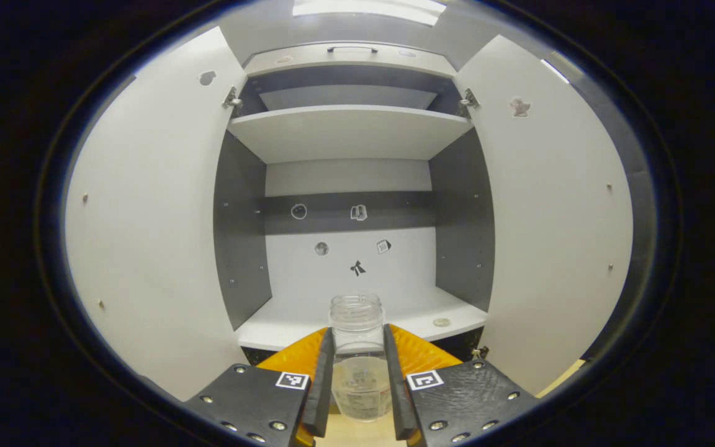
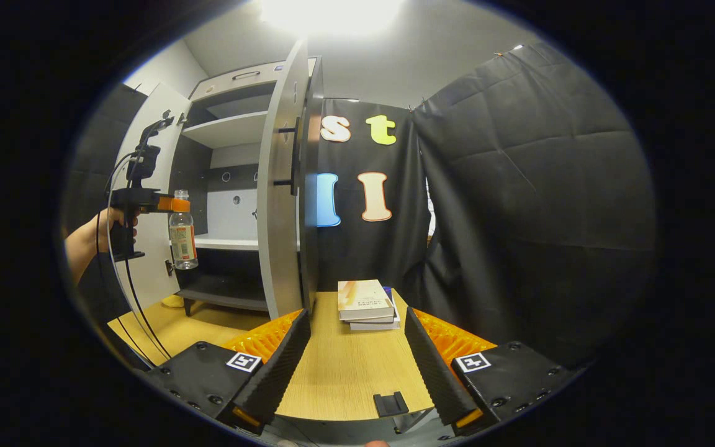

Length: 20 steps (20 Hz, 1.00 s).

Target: Grasp the bottle in the cabinet with the left hand and place it on the coaster, then close the right door with the right hand and the left door with the left hand.

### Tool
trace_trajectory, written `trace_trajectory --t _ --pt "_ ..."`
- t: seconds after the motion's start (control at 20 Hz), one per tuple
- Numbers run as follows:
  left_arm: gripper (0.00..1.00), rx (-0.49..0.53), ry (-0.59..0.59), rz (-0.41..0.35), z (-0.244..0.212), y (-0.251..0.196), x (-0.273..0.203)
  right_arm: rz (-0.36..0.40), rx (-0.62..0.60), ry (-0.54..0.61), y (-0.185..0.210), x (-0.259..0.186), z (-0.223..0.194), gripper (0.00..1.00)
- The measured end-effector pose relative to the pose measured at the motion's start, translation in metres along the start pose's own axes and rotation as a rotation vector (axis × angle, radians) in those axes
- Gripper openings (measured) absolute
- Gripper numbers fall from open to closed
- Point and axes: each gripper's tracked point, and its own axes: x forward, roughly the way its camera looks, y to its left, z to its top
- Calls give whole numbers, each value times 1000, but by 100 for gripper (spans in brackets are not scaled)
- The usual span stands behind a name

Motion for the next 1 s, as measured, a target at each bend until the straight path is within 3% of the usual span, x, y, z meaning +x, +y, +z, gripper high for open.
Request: trace_trajectory --t 1.0 --pt "42 -95 109 2 -179 -22 -81 121 -54 63 29 -12 -38 98"
